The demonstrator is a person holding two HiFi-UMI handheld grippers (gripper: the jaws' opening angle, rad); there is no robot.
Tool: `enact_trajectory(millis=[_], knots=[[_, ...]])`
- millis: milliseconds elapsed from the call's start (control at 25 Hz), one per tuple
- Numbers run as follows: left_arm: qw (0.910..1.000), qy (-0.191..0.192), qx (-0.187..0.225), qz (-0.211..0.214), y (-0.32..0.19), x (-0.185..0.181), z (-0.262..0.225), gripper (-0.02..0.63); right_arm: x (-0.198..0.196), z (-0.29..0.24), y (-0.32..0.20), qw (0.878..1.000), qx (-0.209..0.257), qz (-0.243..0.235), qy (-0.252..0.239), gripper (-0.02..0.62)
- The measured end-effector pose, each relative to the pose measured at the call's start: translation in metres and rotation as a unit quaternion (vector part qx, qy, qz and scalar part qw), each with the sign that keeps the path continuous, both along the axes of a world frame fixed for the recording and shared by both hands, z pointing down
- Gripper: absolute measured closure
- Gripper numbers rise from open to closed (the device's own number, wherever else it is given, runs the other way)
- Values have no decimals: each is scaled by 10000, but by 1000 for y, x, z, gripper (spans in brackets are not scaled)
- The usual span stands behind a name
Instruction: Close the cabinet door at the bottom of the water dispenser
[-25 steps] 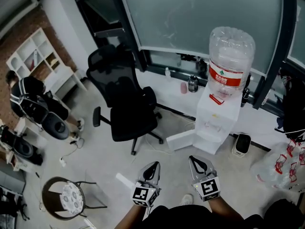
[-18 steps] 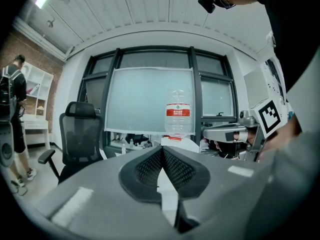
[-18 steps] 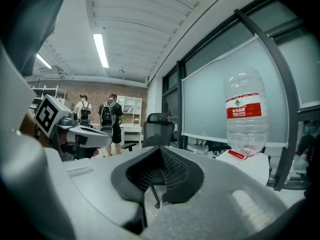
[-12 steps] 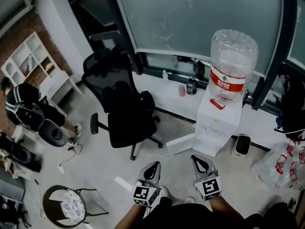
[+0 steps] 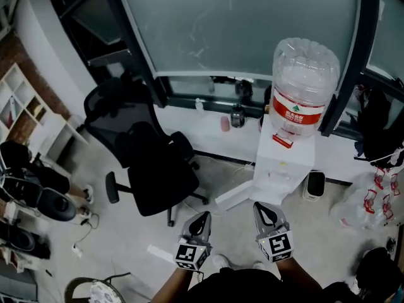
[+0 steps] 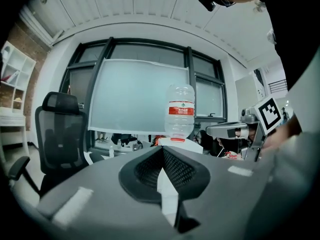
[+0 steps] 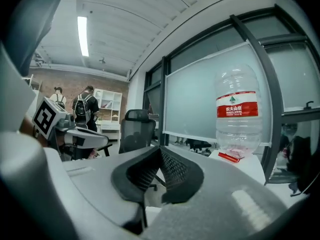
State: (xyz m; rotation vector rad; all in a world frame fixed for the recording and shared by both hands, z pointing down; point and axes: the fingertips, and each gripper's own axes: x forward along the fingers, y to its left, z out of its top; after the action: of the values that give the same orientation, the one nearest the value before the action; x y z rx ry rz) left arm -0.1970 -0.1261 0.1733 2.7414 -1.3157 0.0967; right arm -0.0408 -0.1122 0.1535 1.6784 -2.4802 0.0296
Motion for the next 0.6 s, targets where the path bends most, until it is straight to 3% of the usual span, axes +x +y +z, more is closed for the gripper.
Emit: enact_trajectory(millis=[160, 320, 600], knots=[[9995, -49, 44, 309, -27, -6, 5, 586, -12, 7, -22, 9994, -88, 313, -71, 594], [9969, -411, 276, 613, -47, -5, 15, 586, -17, 20, -35, 9985, -175, 519, 7, 594], [9983, -364, -129, 431, -74, -9, 50, 586, -5, 55, -49, 9967, -442, 665, -167, 594]])
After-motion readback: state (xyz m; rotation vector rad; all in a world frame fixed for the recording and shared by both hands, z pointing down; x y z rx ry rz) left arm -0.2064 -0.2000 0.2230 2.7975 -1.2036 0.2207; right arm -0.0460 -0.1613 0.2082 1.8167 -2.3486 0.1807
